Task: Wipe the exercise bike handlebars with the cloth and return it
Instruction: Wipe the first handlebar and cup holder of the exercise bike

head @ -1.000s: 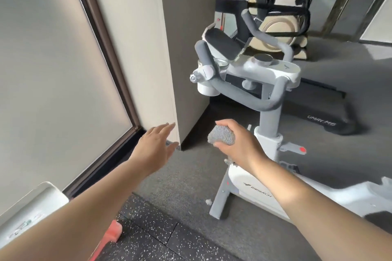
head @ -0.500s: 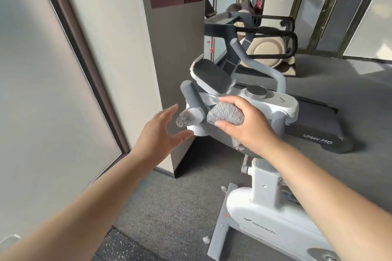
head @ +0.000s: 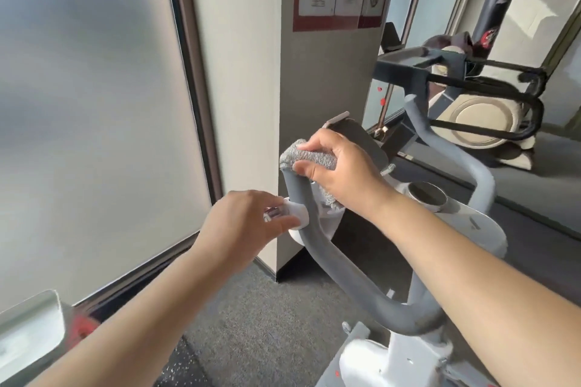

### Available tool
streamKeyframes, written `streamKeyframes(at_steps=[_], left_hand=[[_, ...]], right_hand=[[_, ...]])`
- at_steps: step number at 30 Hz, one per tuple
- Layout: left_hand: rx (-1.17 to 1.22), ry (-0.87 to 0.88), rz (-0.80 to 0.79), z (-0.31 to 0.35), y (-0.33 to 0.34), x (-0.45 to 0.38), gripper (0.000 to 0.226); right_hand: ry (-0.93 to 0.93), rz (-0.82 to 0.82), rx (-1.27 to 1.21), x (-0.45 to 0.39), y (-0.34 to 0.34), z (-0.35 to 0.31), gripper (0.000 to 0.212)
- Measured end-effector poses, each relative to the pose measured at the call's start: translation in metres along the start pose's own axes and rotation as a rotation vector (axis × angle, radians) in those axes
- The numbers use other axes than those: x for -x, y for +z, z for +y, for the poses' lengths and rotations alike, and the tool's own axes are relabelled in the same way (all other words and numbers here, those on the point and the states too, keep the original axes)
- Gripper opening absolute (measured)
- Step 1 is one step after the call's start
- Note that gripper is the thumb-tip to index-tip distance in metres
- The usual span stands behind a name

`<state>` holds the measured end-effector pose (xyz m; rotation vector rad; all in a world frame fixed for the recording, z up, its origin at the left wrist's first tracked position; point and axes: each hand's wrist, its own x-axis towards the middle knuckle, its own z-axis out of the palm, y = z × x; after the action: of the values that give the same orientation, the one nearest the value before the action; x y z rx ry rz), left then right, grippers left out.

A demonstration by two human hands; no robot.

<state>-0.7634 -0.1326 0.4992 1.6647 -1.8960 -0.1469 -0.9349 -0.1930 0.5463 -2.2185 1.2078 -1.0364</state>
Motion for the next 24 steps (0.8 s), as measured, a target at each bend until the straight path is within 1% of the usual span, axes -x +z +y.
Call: streamKeyframes(at_steps=[5,9,11,14,16,21,24], left_hand=[[0.034,-0.064,0.086,0.013,0.007,0.009,0.045],[0.065,-0.113,0.131,0.02,0.009,0.015,0.046],[0.066,-0.13,0.132,0.023,0.009,0.016,0.046],[0.045,-0.135,0.117,0.025,0.008,0.015,0.043],[0.052,-0.145,0.117,0.025,0.008,0.015,0.043],[0.099,-0.166,0.116,0.023,0.007,0.016,0.037],[0.083,-0.153,0.1,0.023,0.006,0.016,0.042]], right_hand=[[-0.053,0.003,-0.053,0.012,-0.002,0.025,0.018],[-0.028,-0.097,-0.071,0.031,-0.006,0.036,0.016],[-0.023,-0.123,-0.108,0.029,-0.013,0.035,0.017],[-0.044,-0.024,-0.166,0.012,-0.017,0.024,0.019],[-0.048,0.011,-0.158,0.0,-0.011,0.015,0.015],[-0.021,-0.018,-0.121,0.007,-0.002,0.017,0.013],[-0.027,-0.09,-0.082,0.036,0.002,0.025,0.014]])
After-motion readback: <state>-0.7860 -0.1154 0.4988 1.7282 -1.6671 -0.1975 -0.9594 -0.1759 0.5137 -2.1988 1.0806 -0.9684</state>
